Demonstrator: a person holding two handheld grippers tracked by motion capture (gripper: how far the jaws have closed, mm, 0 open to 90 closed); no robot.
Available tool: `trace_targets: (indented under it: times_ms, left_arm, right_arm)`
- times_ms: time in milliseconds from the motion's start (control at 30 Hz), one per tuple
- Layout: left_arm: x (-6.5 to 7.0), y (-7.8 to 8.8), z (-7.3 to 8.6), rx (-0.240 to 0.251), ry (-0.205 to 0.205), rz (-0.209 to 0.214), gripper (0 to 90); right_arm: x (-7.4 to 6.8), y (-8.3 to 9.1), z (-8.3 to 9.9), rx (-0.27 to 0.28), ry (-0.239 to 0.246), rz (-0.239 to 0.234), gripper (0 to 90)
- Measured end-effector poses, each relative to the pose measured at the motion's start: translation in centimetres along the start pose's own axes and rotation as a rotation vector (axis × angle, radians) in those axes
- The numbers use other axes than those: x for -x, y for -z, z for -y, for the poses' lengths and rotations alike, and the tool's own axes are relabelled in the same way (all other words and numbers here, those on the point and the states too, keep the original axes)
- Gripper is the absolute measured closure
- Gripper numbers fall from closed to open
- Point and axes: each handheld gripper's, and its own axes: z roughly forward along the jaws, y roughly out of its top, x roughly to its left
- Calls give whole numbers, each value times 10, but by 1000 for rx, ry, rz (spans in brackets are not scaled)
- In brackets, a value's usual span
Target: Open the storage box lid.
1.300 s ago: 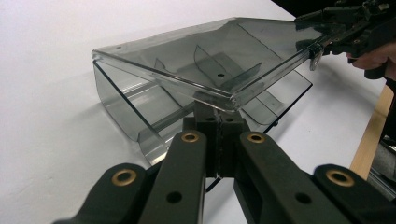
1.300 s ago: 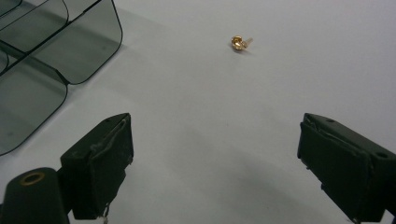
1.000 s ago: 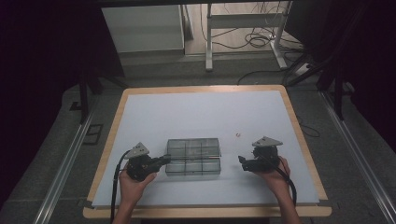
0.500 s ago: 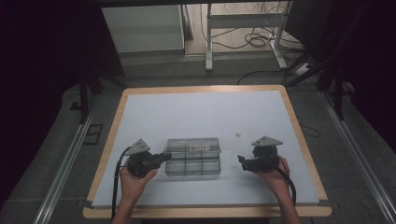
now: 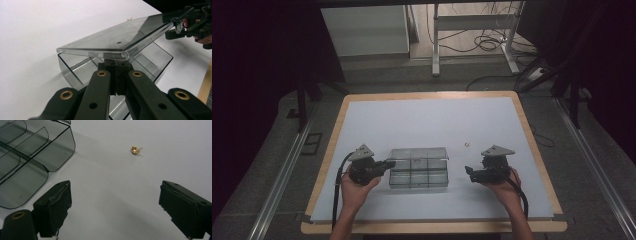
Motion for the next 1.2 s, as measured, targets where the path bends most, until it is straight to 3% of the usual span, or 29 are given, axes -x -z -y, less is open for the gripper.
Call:
trace_targets:
  times_ms: [467, 600, 800, 1000, 1200]
  left_arm:
    - [-8, -1, -10, 11, 14, -17, 897]
    - [-10, -2, -11, 16, 19, -8, 896]
    - [-11, -3, -11, 14, 15, -1, 896]
    - [-10, -2, -11, 12, 11, -3, 895]
    - [-10, -3, -11, 13, 7, -1, 895]
  right_arm:
    - [0, 1, 0, 7, -6, -9, 103]
    - [-2, 4, -2, 43, -32, -93, 114]
    - [-6, 6, -5, 77, -23, -101, 137]
    - [-15, 0, -10, 92, 2, -73, 150]
    - [-25, -6, -22, 118, 41, -115, 203]
